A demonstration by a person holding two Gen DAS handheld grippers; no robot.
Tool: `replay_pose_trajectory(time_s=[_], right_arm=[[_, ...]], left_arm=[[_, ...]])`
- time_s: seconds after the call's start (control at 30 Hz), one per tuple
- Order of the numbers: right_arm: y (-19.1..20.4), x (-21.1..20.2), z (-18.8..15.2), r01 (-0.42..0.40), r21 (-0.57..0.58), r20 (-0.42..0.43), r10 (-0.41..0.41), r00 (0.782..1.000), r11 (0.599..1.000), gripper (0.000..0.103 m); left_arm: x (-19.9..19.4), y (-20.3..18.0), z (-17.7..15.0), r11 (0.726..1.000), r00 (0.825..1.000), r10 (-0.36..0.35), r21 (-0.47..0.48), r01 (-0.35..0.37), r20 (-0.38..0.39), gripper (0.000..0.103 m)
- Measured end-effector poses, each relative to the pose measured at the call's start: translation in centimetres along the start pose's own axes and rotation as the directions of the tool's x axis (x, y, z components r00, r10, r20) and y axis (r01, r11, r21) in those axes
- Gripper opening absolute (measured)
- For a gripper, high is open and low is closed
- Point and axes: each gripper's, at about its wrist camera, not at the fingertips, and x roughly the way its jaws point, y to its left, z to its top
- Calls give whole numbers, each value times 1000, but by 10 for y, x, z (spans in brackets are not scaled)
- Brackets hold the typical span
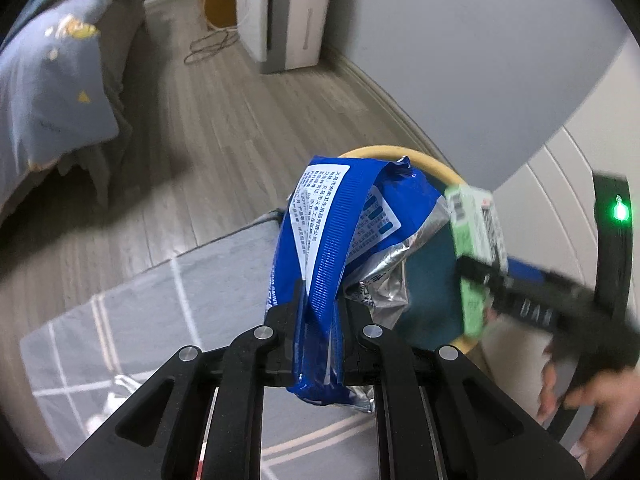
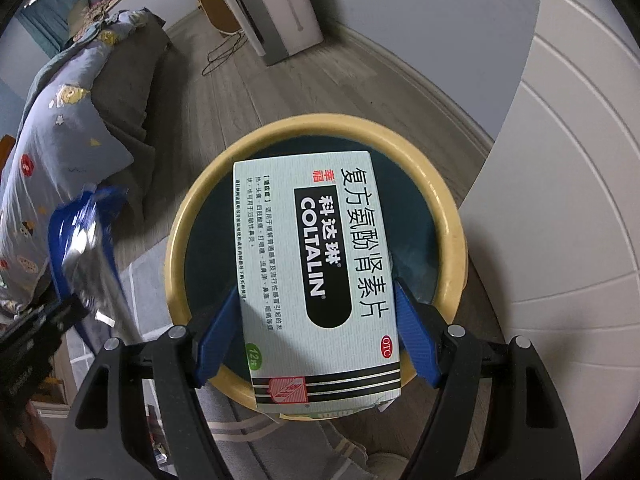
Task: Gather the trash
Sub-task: 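Carry the box and wrapper over the bin and release both, then grasp the red-white paper cup with the right gripper while the left grasps the white tissue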
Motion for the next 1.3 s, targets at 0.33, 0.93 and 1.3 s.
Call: replay_pose_trajectory(time_s=[0.33,0.93,1.3], right_arm=[[-3,7,-1,4,24,-18,-4,1000,1000,73],[4,-1,-9,76,-28,-31,-77,997,997,88],[71,-41,-33,46,-162,33,-41,999,986,97]], left_arm=[[24,-13,12,1000,1000,13,9,-13,-7,12],[-10,4,4,1000,999,23,-3,-23,48,34],[-105,82,-65,982,972,169,-108,-153,165,93]])
